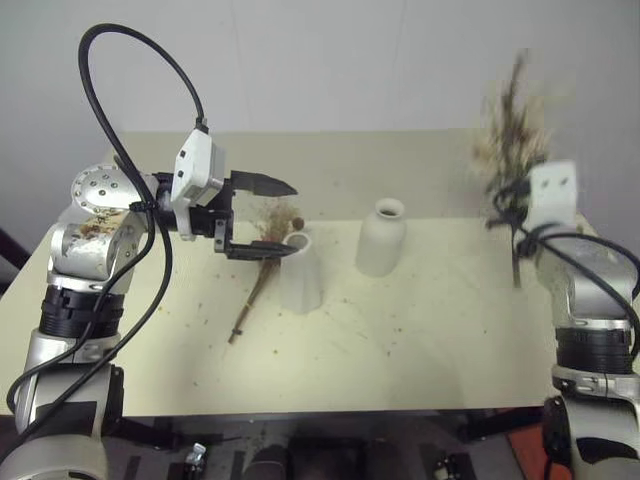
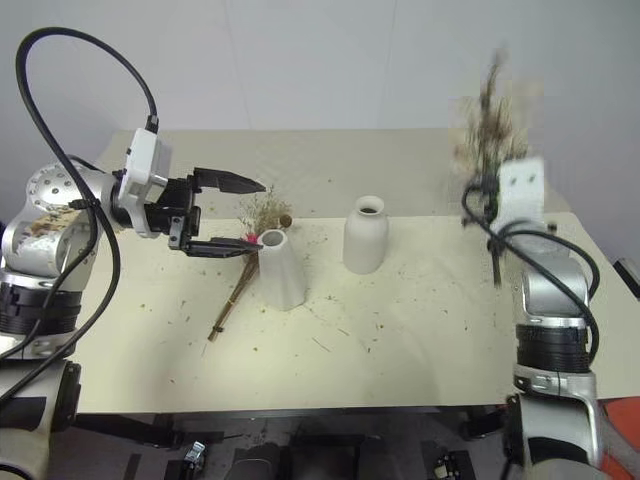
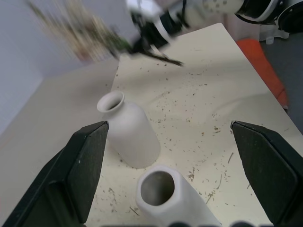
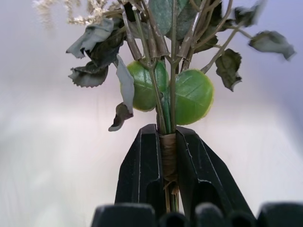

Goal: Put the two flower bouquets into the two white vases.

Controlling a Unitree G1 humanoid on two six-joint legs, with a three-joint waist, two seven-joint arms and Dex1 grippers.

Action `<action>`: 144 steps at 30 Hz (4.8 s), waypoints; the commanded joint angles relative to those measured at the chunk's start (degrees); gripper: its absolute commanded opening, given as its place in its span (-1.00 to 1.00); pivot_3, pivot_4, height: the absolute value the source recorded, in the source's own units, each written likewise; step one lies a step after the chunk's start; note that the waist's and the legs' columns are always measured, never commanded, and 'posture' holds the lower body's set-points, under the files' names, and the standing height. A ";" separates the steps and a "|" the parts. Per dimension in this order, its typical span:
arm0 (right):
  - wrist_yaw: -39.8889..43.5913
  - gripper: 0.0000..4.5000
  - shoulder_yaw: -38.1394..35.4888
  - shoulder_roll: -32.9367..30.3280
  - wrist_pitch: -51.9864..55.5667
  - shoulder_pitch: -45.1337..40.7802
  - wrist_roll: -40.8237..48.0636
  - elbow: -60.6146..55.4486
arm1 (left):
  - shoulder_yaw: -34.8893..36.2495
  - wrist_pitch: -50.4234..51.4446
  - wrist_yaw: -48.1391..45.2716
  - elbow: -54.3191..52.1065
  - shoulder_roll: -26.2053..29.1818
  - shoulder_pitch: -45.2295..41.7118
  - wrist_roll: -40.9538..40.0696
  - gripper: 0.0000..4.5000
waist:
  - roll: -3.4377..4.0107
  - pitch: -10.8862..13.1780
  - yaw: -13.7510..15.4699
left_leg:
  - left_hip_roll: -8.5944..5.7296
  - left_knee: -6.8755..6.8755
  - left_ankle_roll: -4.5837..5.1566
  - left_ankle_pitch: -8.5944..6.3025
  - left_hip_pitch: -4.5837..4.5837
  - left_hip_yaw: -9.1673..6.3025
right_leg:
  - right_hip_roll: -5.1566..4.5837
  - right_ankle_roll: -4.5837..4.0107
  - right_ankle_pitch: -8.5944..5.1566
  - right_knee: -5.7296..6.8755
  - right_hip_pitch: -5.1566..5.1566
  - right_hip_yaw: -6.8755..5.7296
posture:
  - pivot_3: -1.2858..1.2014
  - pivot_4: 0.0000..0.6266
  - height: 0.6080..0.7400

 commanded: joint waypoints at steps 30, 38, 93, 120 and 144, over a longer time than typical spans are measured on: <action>11.65 -0.90 -0.02 21.23 -31.73 -9.51 16.10 12.10 | 6.57 7.66 9.74 -8.33 3.84 9.11 -3.29 1.00 | 0.08 0.03 -0.75 | 0.08 0.00 0.00 0.00 0.17 0.00 | 0.13 -0.16 0.11 0.34 -0.01 0.12 | 0.03 -0.52 1.00; 13.45 -0.90 2.30 22.57 -35.51 -8.11 14.10 14.94 | 7.13 7.52 10.71 -8.83 4.31 9.80 -4.15 1.00 | 0.09 0.04 -0.83 | 0.11 -0.02 0.00 0.00 0.18 0.01 | 0.19 -0.16 0.11 0.35 -0.04 0.16 | 0.03 -0.52 1.00; 17.63 0.99 5.96 11.96 -15.30 0.86 15.95 1.80 | 10.46 4.83 12.63 -8.84 3.44 11.94 -4.67 1.00 | 0.09 0.04 -0.74 | 0.17 -0.03 -0.01 0.00 0.43 0.10 | 0.31 -0.19 0.11 0.38 0.04 0.40 | 0.03 -0.52 1.00; 18.97 -0.19 6.91 10.25 -1.74 -17.67 13.71 22.56 | 10.41 4.74 13.45 -10.01 3.73 13.17 -5.04 1.00 | 0.09 0.04 -0.78 | 0.16 -0.08 0.00 0.00 0.29 0.13 | 0.30 -0.20 0.11 0.31 -0.05 0.44 | 0.03 -0.52 1.00; 14.35 -0.66 6.79 14.76 -3.88 -4.51 13.87 0.90 | 8.79 3.01 13.30 -7.74 2.02 12.06 -4.24 1.00 | 0.09 0.04 -0.81 | 0.17 -0.09 -0.01 0.00 0.26 0.13 | 0.31 -0.20 0.11 0.33 -0.12 0.45 | 0.03 -0.52 1.00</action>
